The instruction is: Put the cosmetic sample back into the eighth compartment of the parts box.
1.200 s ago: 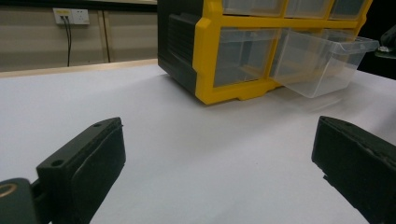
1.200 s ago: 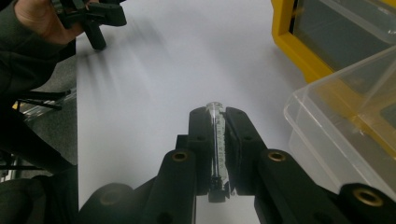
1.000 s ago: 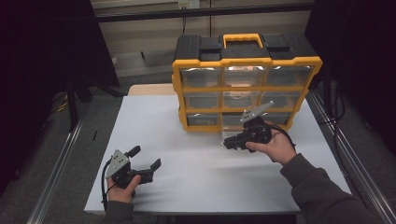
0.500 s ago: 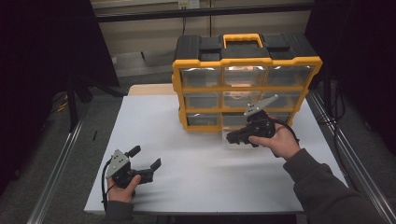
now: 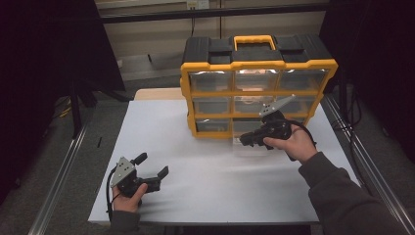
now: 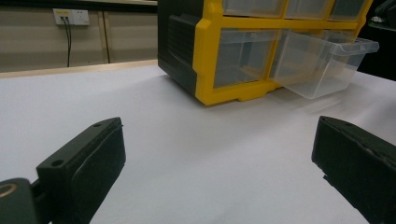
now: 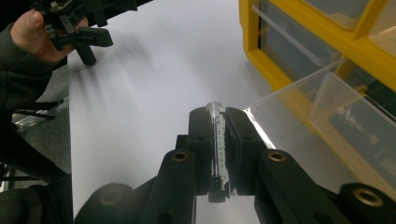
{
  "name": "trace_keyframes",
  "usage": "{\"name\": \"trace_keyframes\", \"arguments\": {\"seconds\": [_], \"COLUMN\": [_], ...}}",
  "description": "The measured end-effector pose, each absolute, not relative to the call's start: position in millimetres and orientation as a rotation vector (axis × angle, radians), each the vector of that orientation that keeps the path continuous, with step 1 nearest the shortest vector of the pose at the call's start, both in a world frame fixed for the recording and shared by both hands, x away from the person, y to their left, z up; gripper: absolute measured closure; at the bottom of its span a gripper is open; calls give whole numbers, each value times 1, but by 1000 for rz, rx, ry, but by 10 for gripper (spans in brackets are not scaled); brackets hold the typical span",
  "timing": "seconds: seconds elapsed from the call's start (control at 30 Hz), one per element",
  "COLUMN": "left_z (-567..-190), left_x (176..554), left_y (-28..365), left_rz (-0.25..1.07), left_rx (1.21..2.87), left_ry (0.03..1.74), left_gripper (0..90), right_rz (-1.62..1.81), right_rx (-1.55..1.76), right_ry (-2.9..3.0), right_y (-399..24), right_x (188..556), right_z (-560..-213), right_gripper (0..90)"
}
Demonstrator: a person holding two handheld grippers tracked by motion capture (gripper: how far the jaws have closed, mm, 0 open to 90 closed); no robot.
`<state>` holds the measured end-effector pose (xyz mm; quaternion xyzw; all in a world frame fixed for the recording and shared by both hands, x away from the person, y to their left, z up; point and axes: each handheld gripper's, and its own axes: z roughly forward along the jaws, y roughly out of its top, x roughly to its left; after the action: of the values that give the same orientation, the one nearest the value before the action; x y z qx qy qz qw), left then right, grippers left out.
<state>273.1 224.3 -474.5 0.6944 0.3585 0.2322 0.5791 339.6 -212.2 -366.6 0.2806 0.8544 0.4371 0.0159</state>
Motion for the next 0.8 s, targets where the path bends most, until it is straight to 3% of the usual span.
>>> {"name": "trace_keyframes", "arguments": {"seconds": [0.8], "left_z": [-475], "left_x": [273], "left_y": [224], "left_rz": [544], "left_rx": [1624], "left_ry": [839], "left_gripper": [28], "right_rz": [1338], "right_rx": [921], "right_ry": [2605], "right_y": [-225], "right_x": [351], "right_z": [-361], "right_gripper": [815]}}
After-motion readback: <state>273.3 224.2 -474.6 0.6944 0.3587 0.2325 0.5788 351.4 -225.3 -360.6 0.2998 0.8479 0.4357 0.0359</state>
